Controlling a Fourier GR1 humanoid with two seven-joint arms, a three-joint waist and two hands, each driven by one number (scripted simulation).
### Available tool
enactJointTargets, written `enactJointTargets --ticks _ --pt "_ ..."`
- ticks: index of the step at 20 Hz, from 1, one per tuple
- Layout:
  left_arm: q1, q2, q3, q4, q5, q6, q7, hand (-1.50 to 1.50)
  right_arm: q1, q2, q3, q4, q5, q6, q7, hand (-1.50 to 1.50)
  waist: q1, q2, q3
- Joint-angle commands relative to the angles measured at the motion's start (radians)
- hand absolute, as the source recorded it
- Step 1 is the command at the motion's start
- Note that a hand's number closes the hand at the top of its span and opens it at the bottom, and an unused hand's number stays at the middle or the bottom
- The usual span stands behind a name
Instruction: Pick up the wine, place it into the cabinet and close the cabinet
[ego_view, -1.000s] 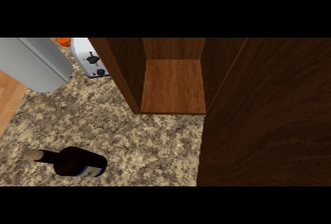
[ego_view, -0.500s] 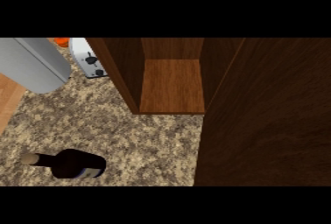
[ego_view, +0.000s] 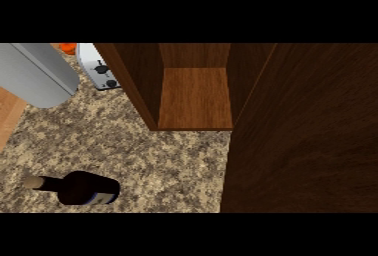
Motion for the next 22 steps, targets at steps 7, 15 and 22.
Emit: enactJointTargets --ticks 7,15,22 --pt "-0.083 -0.123 -0.075 0.141 -0.221 -0.060 -0.031 -1.50 -0.127 -0.017 -0.033 -0.107 -0.056 -0.045 0.173 -1.50 -0.001 0.000 -0.001" --pt "-0.084 -0.215 -0.128 0.269 -0.415 -0.182 -0.077 -1.50 -0.195 -0.038 -0.070 -0.078 -0.087 -0.037 0.194 -1.50 -0.002 0.001 -0.001" --pt "-0.047 -0.260 -0.137 0.282 -0.494 -0.235 -0.098 -1.50 -0.062 0.002 -0.010 -0.203 -0.029 -0.049 0.209 -1.50 0.002 -0.002 0.000"
